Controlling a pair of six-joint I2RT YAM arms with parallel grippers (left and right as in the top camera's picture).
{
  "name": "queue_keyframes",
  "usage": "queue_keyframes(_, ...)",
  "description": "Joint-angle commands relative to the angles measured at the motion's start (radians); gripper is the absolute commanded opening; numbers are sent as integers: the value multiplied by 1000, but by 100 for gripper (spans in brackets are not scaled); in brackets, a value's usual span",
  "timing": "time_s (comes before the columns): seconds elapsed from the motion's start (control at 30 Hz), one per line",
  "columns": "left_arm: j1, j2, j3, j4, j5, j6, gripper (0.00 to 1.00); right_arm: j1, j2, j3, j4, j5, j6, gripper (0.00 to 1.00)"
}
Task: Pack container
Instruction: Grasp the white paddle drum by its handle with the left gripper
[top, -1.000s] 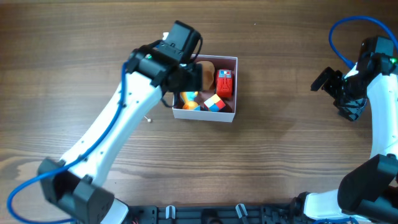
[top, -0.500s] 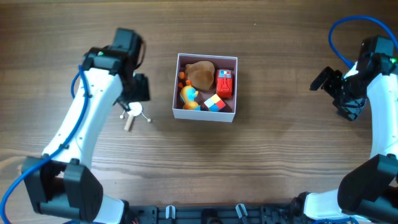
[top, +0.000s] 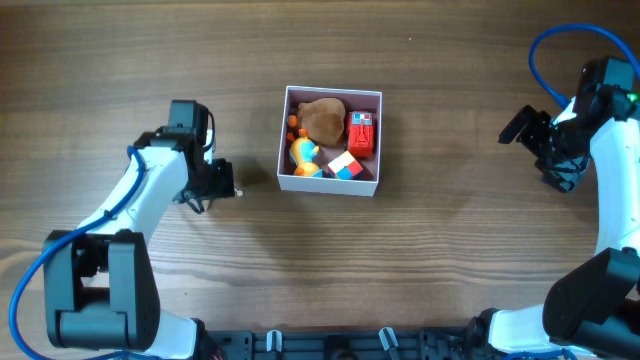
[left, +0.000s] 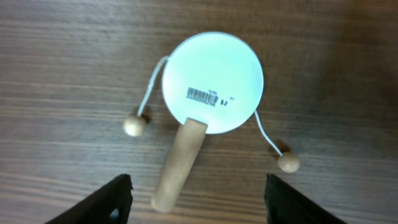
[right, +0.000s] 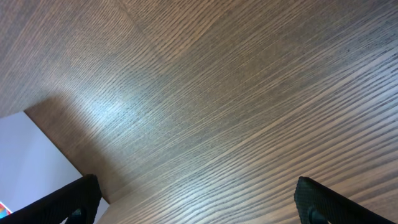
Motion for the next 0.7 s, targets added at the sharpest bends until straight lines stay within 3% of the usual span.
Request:
queue_keyframes(0.0, 4, 6, -46, 40, 31, 66, 64, -1, 6, 10, 4, -8, -6, 100)
queue_keyframes(0.13, 4, 7, -88, 103, 31, 85, 54, -1, 6, 10, 2, -8, -6, 100)
queue_keyframes(0.4, 4, 7, -168, 205, 30, 86, 50, -1, 6, 10, 3, -8, -9, 100)
queue_keyframes(0.67, 4, 6, -169, 205, 31, 85, 24, -1, 6, 10, 3, -8, -9, 100)
